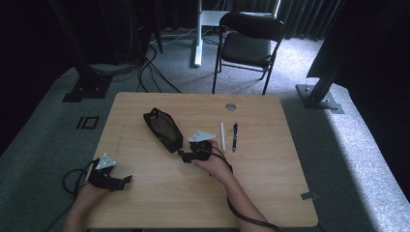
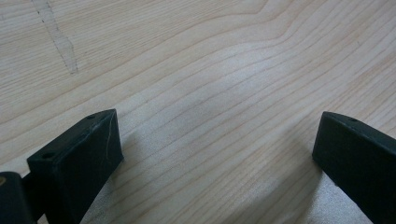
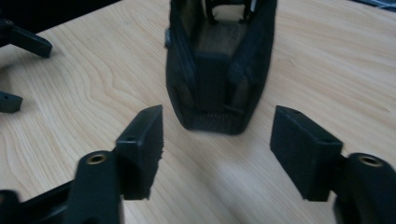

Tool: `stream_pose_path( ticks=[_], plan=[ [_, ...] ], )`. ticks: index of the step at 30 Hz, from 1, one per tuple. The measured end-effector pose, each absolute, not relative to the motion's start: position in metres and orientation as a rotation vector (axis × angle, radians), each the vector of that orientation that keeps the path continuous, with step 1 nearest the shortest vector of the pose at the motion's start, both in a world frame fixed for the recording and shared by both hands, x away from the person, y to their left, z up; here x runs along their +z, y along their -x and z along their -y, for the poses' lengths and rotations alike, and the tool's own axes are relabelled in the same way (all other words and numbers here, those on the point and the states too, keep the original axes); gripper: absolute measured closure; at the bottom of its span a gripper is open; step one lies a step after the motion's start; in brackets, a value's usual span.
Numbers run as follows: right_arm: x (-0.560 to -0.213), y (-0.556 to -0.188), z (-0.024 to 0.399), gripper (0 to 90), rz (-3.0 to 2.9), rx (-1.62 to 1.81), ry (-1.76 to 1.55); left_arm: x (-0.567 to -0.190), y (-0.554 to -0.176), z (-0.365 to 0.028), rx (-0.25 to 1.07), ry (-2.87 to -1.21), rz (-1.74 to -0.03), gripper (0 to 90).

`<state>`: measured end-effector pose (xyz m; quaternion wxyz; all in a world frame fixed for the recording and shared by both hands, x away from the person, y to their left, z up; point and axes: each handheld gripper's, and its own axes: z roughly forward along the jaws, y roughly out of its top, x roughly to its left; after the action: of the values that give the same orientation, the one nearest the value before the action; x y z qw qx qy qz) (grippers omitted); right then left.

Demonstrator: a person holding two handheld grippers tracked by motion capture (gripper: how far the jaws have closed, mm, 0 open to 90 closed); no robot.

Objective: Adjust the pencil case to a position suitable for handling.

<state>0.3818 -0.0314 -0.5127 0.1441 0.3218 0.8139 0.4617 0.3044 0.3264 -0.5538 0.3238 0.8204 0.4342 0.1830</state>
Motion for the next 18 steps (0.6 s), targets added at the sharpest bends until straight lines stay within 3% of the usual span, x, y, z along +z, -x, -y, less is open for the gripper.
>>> stream_pose_path(
  ticks=[14, 17, 18],
  plan=[
    [-0.517, -0.396, 0.007, 56.1, -2.351, 1.243, -1.014, -0.554, -0.304, -0.326, 0.48, -2.153, -1.139, 1.6],
    [-0.518, -0.397, 0.005, 72.2, -2.362, 1.22, -1.033, -0.554, -0.304, -0.327, 0.48, -2.152, -1.137, 1.6],
    [-0.519, -0.397, 0.005, 72.4, -2.36, 1.221, -1.038, -0.554, -0.304, -0.327, 0.48, -2.152, -1.137, 1.6]
  ],
)
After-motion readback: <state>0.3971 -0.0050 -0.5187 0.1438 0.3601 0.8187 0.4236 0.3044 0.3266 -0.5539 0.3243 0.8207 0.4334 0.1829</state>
